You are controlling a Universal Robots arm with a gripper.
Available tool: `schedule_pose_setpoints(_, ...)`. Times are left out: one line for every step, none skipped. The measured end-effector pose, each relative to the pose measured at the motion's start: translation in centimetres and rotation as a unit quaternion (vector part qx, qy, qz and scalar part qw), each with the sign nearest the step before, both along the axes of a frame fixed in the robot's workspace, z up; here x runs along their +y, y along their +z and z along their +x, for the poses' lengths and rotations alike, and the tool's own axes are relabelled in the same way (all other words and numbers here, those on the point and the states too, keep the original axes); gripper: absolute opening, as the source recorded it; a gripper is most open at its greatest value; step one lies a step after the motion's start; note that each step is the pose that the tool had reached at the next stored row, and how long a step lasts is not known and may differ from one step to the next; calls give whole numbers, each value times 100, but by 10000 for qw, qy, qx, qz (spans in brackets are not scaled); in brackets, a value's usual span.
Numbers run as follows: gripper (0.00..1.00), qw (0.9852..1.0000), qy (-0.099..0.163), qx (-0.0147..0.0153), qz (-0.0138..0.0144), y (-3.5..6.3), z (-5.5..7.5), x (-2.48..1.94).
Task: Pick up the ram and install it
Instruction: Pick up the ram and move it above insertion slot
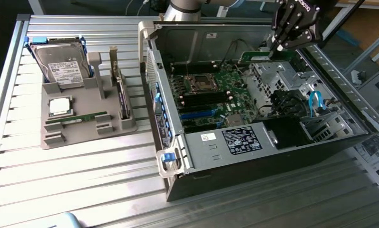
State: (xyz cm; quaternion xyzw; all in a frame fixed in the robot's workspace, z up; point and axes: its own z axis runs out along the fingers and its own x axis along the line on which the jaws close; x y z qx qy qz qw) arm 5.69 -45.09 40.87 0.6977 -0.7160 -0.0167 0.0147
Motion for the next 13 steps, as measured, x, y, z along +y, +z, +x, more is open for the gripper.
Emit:
schedule_pose_setpoints(13, 10000, -3, 0, -3, 1, 0, 22)
schedule_pose_setpoints(13, 10000, -5, 0, -7, 0, 0, 46)
schedule_pose_setpoints(13, 10000, -5, 0, -10, 1, 0, 68)
schedule_pose_setpoints(13, 10000, -6, 0, -12, 0, 0, 95)
schedule_pose_setpoints(13, 10000, -8, 0, -16, 0, 0, 120)
schedule_pose_setpoints(13, 10000, -9, 0, -19, 0, 0, 141)
schedule_pose_setpoints(13, 10000, -10, 0, -23, 0, 0, 163)
schedule_pose_setpoints(13, 10000, -11, 0, -26, 0, 0, 181)
schedule_pose_setpoints(13, 10000, -11, 0, -27, 0, 0, 192)
schedule_pose_setpoints(13, 10000, -11, 0, -27, 0, 1, 197)
schedule_pose_setpoints(13, 10000, -11, 0, -27, 0, 1, 197)
schedule_pose_setpoints(13, 10000, -11, 0, -26, 0, 0, 197)
schedule_pose_setpoints(13, 10000, -12, 0, -27, 0, 0, 197)
